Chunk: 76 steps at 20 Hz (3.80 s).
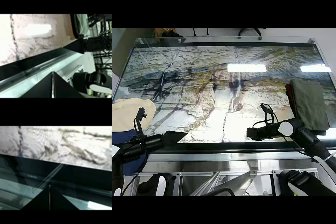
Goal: Fold the shirts.
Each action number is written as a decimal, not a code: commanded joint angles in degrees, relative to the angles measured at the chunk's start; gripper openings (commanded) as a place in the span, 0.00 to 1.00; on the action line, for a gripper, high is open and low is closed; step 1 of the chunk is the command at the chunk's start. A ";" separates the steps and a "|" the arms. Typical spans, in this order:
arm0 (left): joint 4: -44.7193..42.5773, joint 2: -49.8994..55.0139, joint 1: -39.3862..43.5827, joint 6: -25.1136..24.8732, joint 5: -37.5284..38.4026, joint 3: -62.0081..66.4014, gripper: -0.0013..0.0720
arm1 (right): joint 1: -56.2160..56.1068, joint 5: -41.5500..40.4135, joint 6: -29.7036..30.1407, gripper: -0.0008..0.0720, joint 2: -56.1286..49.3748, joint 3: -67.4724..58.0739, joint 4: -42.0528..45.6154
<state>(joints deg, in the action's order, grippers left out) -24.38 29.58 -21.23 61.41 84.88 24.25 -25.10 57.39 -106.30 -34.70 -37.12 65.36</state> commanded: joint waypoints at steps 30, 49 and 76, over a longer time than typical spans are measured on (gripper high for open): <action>-8.57 3.26 -6.80 0.11 -37.90 5.03 0.04 | -0.09 -13.18 -0.02 0.05 -1.70 0.02 0.00; -24.94 62.42 -42.66 -2.84 -29.97 44.46 0.96 | 0.00 -14.08 -0.07 0.75 -5.99 0.02 -0.04; -37.07 40.11 44.96 16.83 -21.22 52.24 0.04 | 14.86 10.80 15.08 0.61 -2.23 -16.41 -3.04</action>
<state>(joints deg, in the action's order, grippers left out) -56.49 70.28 14.94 74.89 70.06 82.65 -14.52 62.54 -94.17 -37.19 -51.75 62.39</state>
